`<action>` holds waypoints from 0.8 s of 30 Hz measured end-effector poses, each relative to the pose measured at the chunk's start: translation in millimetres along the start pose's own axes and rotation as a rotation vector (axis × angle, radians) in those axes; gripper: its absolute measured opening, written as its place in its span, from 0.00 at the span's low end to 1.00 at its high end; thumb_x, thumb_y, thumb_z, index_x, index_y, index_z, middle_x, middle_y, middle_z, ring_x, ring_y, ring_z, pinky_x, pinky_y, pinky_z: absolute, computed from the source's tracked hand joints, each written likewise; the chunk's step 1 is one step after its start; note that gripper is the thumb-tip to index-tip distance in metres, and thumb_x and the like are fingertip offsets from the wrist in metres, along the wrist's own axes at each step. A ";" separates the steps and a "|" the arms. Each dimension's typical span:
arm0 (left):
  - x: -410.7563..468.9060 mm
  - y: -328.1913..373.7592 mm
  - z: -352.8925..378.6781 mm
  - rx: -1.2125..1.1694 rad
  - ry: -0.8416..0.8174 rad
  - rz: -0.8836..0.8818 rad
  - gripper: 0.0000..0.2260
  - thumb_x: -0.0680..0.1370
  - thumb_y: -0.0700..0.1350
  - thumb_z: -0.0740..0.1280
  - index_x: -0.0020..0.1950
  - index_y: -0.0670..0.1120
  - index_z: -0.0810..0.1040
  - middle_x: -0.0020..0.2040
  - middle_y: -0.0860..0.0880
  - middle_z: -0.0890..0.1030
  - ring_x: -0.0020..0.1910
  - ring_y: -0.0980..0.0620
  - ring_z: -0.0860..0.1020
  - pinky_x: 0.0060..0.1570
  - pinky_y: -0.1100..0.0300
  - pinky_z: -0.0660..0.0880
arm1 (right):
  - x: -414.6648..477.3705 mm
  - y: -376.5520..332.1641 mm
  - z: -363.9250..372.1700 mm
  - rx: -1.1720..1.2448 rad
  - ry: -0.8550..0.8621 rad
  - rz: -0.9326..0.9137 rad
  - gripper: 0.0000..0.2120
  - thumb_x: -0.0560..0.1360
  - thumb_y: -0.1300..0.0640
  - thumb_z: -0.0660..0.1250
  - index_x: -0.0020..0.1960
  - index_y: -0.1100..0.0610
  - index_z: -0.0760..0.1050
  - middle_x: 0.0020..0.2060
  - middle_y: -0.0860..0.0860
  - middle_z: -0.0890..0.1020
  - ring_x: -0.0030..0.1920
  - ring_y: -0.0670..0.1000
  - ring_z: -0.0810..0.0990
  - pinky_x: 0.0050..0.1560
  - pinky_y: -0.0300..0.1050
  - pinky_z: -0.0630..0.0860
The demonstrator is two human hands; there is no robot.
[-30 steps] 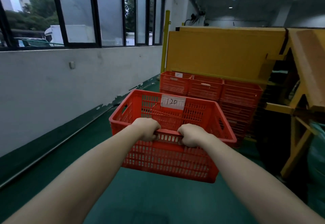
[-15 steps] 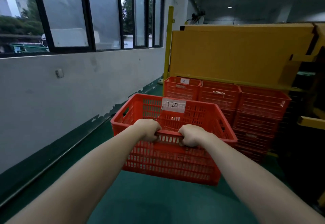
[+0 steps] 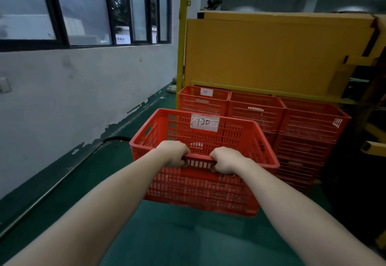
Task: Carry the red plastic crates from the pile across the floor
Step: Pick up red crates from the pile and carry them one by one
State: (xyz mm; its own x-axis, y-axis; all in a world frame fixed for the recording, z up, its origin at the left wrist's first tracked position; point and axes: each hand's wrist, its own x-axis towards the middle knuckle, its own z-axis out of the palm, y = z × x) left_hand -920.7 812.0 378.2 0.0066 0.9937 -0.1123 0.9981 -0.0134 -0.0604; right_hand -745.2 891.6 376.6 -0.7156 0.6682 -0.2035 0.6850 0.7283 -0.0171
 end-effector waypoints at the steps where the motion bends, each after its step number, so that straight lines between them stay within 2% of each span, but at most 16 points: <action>1: 26.7 -20.1 2.9 0.003 0.003 0.014 0.08 0.77 0.52 0.66 0.54 0.52 0.78 0.52 0.51 0.80 0.53 0.48 0.78 0.50 0.54 0.76 | 30.8 4.4 -1.5 -0.002 -0.002 0.012 0.07 0.73 0.54 0.69 0.51 0.53 0.78 0.49 0.50 0.81 0.50 0.54 0.79 0.48 0.49 0.78; 6: 132.8 -99.0 6.6 0.008 -0.019 0.083 0.09 0.76 0.51 0.66 0.54 0.50 0.78 0.52 0.50 0.81 0.52 0.47 0.79 0.49 0.54 0.76 | 149.2 23.1 -13.9 0.027 -0.034 0.083 0.08 0.74 0.53 0.69 0.51 0.55 0.78 0.50 0.52 0.81 0.51 0.55 0.79 0.48 0.49 0.78; 11: 216.8 -159.0 13.3 -0.016 -0.051 0.147 0.09 0.77 0.50 0.66 0.56 0.51 0.78 0.52 0.51 0.81 0.52 0.48 0.78 0.47 0.55 0.76 | 243.0 38.5 -18.5 0.049 -0.047 0.127 0.03 0.75 0.55 0.68 0.47 0.53 0.76 0.48 0.51 0.81 0.49 0.55 0.79 0.45 0.48 0.77; 14: 263.7 -186.7 24.1 -0.015 -0.063 0.182 0.10 0.77 0.50 0.66 0.57 0.52 0.78 0.54 0.51 0.81 0.53 0.47 0.78 0.47 0.55 0.75 | 291.2 50.1 -14.9 0.069 -0.060 0.153 0.05 0.75 0.55 0.68 0.50 0.54 0.78 0.49 0.52 0.81 0.50 0.56 0.80 0.47 0.49 0.78; 18: 327.7 -219.0 50.4 -0.036 -0.097 0.198 0.09 0.77 0.50 0.66 0.57 0.52 0.78 0.54 0.50 0.81 0.54 0.47 0.78 0.45 0.56 0.72 | 357.4 69.1 0.4 0.100 -0.104 0.165 0.06 0.75 0.55 0.67 0.52 0.54 0.78 0.50 0.52 0.81 0.52 0.56 0.79 0.47 0.47 0.76; 24: 445.5 -266.1 111.2 -0.052 -0.151 0.207 0.09 0.77 0.51 0.66 0.55 0.51 0.78 0.54 0.49 0.81 0.55 0.46 0.78 0.48 0.55 0.74 | 477.5 114.7 39.9 0.124 -0.162 0.178 0.08 0.75 0.53 0.67 0.53 0.55 0.78 0.52 0.53 0.81 0.54 0.56 0.79 0.47 0.47 0.74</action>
State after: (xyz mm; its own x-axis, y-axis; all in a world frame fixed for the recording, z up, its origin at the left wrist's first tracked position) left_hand -1190.2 1245.8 234.0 0.2057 0.9422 -0.2644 0.9783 -0.2053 0.0295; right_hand -1002.9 1288.2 238.5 -0.5579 0.7441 -0.3675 0.8169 0.5706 -0.0847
